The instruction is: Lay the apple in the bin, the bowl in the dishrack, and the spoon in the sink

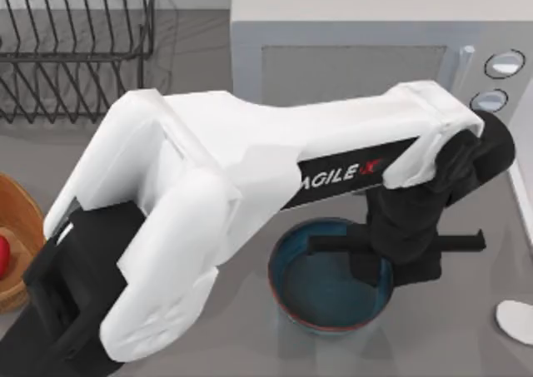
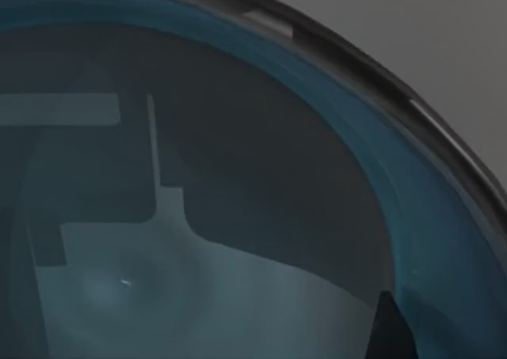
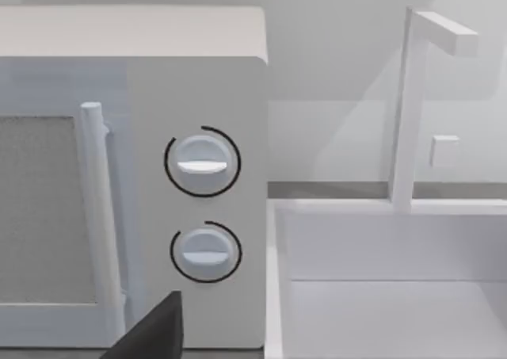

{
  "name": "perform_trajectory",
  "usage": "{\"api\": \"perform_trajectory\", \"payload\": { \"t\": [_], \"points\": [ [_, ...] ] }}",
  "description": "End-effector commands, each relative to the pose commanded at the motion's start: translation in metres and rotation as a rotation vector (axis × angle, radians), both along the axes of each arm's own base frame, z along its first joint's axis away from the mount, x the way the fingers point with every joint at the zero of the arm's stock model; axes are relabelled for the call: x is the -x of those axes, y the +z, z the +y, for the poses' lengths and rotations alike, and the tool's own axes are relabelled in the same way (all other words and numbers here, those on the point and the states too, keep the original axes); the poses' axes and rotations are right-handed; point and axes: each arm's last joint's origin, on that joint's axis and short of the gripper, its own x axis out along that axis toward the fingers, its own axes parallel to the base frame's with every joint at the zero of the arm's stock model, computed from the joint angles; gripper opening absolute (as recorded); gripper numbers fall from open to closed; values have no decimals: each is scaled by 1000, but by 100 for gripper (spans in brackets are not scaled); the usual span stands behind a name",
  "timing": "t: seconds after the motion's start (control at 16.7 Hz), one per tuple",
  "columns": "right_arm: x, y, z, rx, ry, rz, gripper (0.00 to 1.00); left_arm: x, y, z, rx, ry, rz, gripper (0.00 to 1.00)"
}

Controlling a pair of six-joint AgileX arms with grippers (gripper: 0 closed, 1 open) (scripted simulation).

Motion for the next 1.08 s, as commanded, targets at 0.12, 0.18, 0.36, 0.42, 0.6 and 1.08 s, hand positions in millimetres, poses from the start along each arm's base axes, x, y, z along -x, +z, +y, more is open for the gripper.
{"api": "perform_trajectory", "payload": {
  "t": [0.12,0.18,0.36,0.42,0.6,1.08],
  "points": [
    [0,0,0,0,0,0,100,0,2,1,1,0,-1,0],
    [0,0,0,0,0,0,100,-1,5,0,0,1,-1,0],
    [0,0,0,0,0,0,100,-3,27,-3,-1,7,-1,0],
    [0,0,0,0,0,0,100,-4,39,-4,2,8,-2,0],
    [0,0,0,0,0,0,100,-3,79,-3,6,4,-4,0],
    [0,0,0,0,0,0,100,-1,102,1,4,1,-3,0]
  ]
}}
